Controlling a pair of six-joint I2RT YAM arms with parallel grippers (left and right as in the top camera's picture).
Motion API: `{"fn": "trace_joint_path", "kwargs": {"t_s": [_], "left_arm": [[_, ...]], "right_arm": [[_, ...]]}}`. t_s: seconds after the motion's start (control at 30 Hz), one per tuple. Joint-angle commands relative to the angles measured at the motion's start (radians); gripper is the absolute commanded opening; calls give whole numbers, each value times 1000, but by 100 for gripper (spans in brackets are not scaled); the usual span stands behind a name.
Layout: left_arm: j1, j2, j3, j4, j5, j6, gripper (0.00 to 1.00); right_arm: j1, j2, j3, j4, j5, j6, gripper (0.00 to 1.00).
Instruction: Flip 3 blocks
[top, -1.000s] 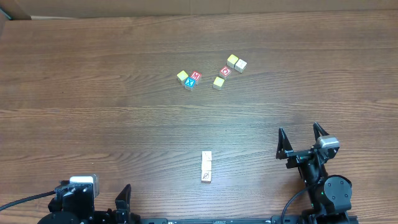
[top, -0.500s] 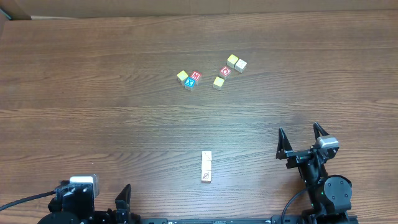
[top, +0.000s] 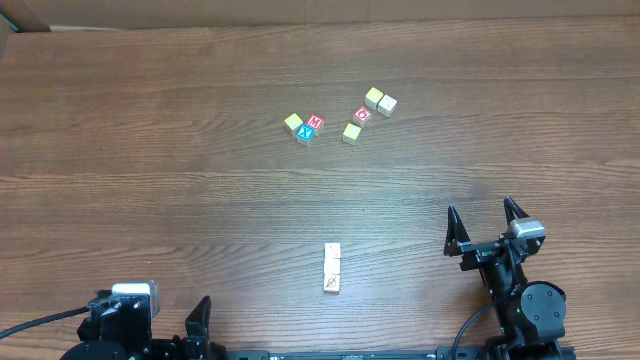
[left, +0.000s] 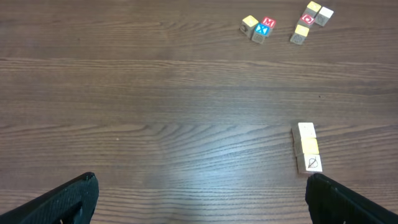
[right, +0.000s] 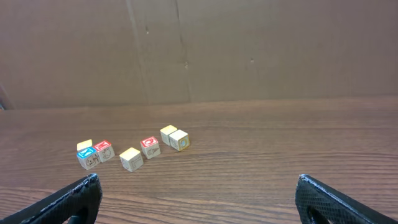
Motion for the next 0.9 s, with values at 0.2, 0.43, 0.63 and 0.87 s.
{"fn": "trace_joint_path", "kwargs": {"t_s": [0.2,0.43,0.63,0.87], "left_arm": [[11,-8,-50,417,-32,108,100],[118,-129,-382,780,76,118,100],[188,-297,-734,1136,212,110,100],[189,-411,-1016,1429,209,98,100]], "right_arm": [[-4,-11,-11,6,-5,-7,100],[-4,-11,-11,6,-5,-7,100],[-4,-11,-11,6,-5,-7,100],[-4,-11,-11,6,-5,-7,100]]}}
